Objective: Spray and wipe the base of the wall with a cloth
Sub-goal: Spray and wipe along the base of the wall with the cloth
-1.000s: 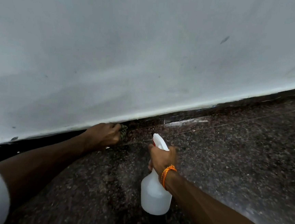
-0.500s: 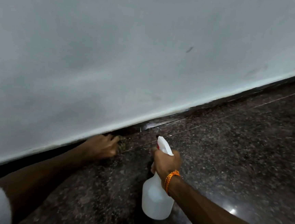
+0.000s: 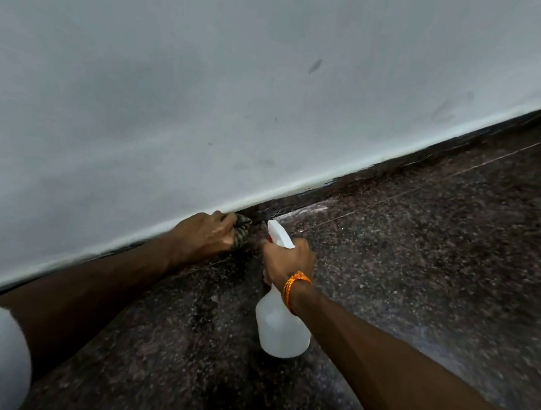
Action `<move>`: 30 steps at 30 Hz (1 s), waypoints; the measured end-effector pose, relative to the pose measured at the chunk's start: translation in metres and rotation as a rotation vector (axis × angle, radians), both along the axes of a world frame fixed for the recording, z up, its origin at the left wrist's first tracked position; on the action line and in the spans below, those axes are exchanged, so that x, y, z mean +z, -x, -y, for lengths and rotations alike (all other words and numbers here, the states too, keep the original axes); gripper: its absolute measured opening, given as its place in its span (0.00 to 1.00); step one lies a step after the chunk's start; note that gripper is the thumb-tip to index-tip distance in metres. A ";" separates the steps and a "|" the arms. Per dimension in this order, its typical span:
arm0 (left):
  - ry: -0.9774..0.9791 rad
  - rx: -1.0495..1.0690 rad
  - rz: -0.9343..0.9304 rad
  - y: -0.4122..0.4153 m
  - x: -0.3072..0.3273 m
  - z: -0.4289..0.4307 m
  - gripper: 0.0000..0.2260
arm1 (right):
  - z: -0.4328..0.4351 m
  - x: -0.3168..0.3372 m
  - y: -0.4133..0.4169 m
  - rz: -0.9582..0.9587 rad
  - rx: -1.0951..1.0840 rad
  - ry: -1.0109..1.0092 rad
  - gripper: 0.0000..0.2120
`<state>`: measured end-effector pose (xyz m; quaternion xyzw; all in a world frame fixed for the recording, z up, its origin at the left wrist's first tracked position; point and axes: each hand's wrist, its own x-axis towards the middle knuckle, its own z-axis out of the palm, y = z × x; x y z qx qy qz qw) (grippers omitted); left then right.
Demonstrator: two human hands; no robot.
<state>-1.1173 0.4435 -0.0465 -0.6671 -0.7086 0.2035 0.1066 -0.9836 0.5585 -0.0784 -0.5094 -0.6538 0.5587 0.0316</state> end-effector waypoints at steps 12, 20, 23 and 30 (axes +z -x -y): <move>0.110 -0.062 -0.087 0.002 -0.002 -0.003 0.11 | -0.009 0.009 -0.020 0.003 -0.006 0.070 0.23; 0.052 -0.118 -0.018 -0.003 -0.020 -0.026 0.11 | -0.036 0.013 -0.034 -0.015 -0.156 0.106 0.30; 0.157 -0.093 -0.136 0.014 -0.054 0.007 0.08 | -0.051 0.011 -0.037 -0.018 -0.160 0.094 0.28; -0.075 -0.161 -0.030 -0.003 -0.004 -0.063 0.01 | -0.059 0.004 -0.036 0.018 -0.144 0.077 0.27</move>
